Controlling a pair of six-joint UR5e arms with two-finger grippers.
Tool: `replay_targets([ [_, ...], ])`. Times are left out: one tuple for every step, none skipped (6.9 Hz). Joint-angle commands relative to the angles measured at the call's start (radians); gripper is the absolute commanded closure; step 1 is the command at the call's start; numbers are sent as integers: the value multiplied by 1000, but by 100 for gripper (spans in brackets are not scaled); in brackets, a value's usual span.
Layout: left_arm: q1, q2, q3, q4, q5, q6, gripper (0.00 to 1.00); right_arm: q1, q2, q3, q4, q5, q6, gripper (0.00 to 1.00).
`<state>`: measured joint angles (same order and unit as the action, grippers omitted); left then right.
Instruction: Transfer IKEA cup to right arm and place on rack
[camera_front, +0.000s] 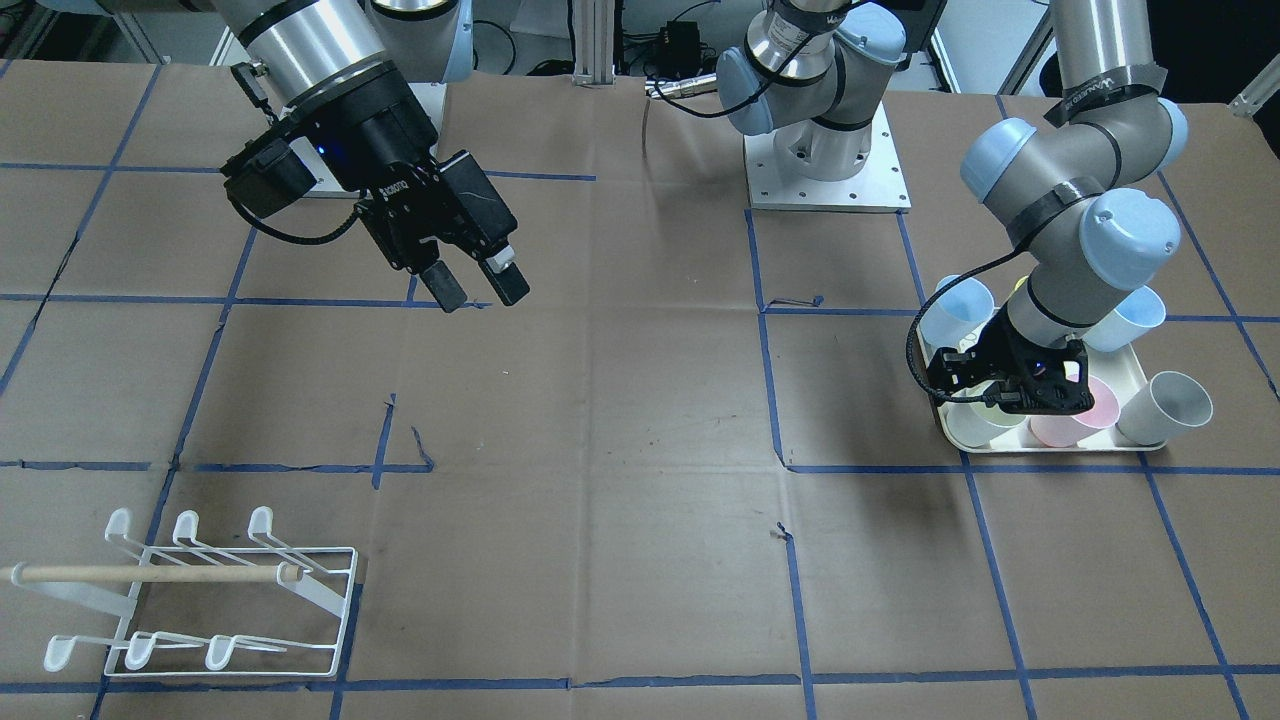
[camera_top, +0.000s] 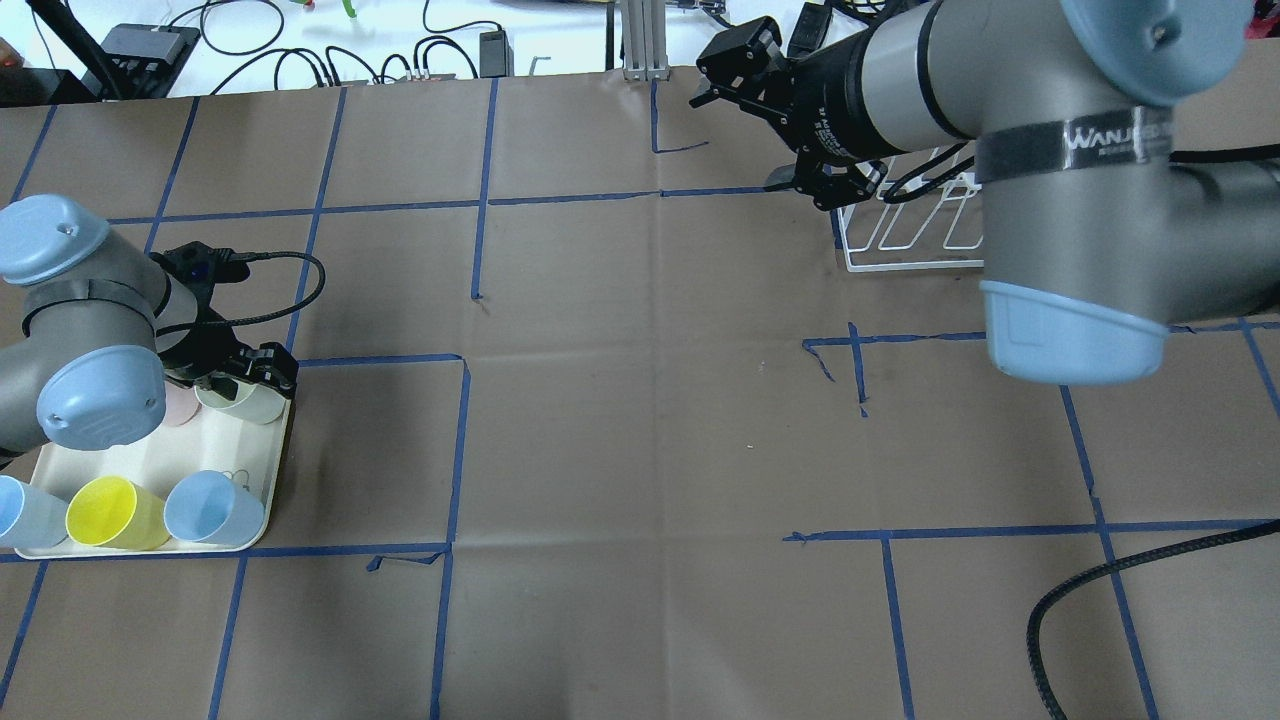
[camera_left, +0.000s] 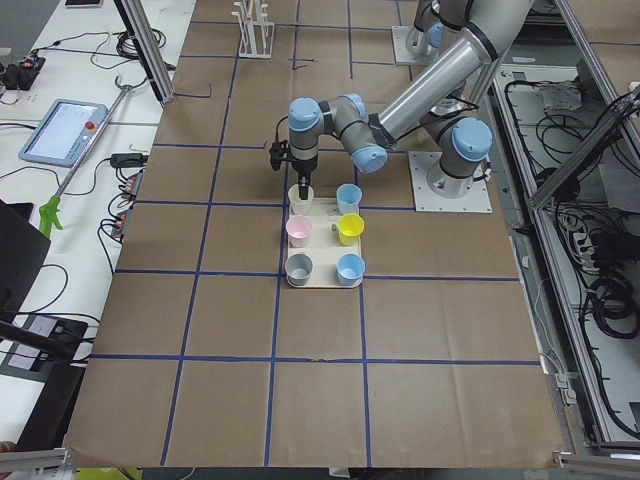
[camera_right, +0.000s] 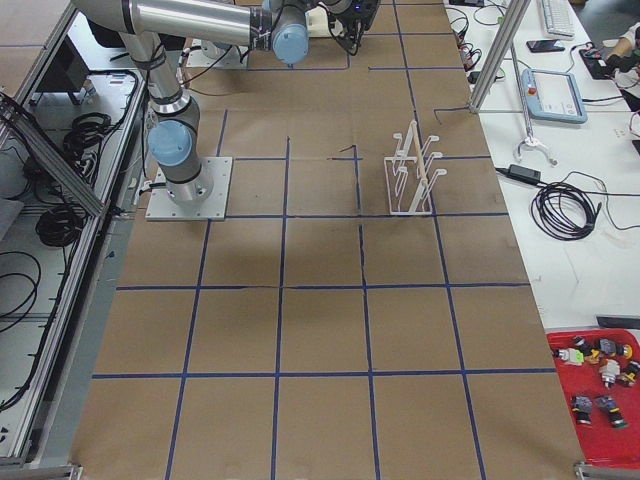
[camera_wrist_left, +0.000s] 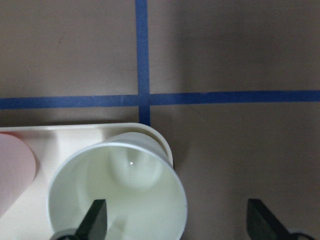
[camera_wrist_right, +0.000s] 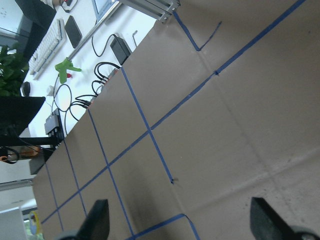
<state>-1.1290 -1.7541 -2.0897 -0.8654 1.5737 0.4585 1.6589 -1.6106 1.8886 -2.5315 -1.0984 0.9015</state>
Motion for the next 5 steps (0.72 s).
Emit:
replay_targets([
  [0, 7, 10, -4, 2, -1, 100, 4, 41, 107, -337, 12, 105, 0],
  [0, 25, 20, -4, -4, -1, 100, 5, 84, 121, -456, 14, 185, 0],
  [0, 40, 58, -23, -4, -3, 100, 18, 112, 135, -551, 12, 341, 0],
  [0, 48, 101, -96, -9, -1, 100, 30, 115, 164, -617, 9, 376, 0],
  [0, 56, 165, -172, -8, -1, 100, 32, 113, 190, -630, 14, 381, 0],
])
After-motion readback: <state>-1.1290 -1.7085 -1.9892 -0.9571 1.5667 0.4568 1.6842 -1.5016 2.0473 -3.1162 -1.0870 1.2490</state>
